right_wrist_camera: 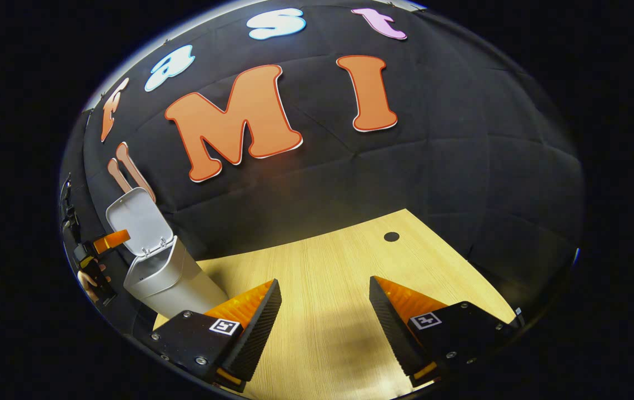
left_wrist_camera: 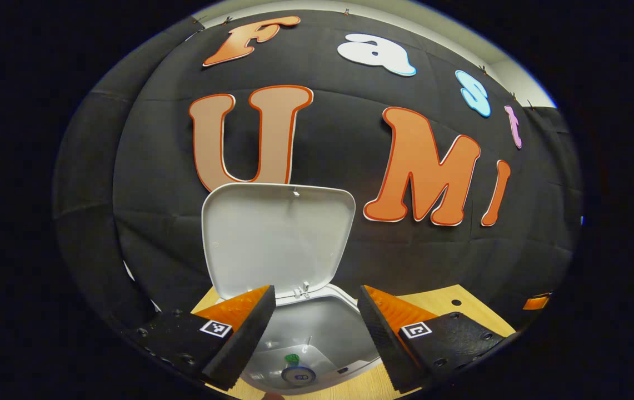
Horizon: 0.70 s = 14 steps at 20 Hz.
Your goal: Press the lid of the desktop garbage bin to open it, pick up the crumpled paper on the desktop and throw it into the bin, then pick up the pop can on the desktop and drop it into the bin, and finally close the garbage bin lid.
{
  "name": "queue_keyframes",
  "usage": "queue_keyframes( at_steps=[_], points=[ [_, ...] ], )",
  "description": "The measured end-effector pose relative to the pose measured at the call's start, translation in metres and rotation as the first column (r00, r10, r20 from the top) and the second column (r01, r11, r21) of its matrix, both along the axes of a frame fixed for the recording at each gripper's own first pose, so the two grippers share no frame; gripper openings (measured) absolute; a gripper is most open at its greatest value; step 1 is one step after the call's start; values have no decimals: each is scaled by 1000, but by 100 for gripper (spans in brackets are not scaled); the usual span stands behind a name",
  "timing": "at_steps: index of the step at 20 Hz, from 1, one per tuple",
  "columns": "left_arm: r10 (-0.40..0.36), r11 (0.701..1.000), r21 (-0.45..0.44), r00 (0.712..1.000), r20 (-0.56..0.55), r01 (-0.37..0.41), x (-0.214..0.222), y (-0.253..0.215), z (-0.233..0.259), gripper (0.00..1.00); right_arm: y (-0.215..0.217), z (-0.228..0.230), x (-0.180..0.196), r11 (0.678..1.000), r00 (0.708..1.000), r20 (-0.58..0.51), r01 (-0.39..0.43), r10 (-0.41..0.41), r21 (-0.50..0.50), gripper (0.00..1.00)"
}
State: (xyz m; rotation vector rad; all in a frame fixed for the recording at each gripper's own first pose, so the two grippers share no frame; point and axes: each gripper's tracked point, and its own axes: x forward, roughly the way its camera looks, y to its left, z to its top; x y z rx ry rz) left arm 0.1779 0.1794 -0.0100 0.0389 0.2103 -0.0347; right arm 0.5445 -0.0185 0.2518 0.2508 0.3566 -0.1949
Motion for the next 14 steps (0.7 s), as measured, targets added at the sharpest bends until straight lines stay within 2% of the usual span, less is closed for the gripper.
queue_keyframes(
  at_steps=[5,8,12,14],
  points=[
    [3,1000,-5,1000,25,-3,-9,0,12,94,7,1,1,1000,1000,-4,-19,19,2,95],
    [47,999,4,995,90,-47,-15,10,36,94,9,1,1,1000,1000,-5,-27,27,3,95],
    [148,989,-6,968,201,-150,-20,38,88,94,13,5,0,999,999,3,-42,42,3,95],
    [145,989,3,970,194,-148,-19,41,101,94,17,8,-1,999,999,7,-52,52,6,95]
  ],
)
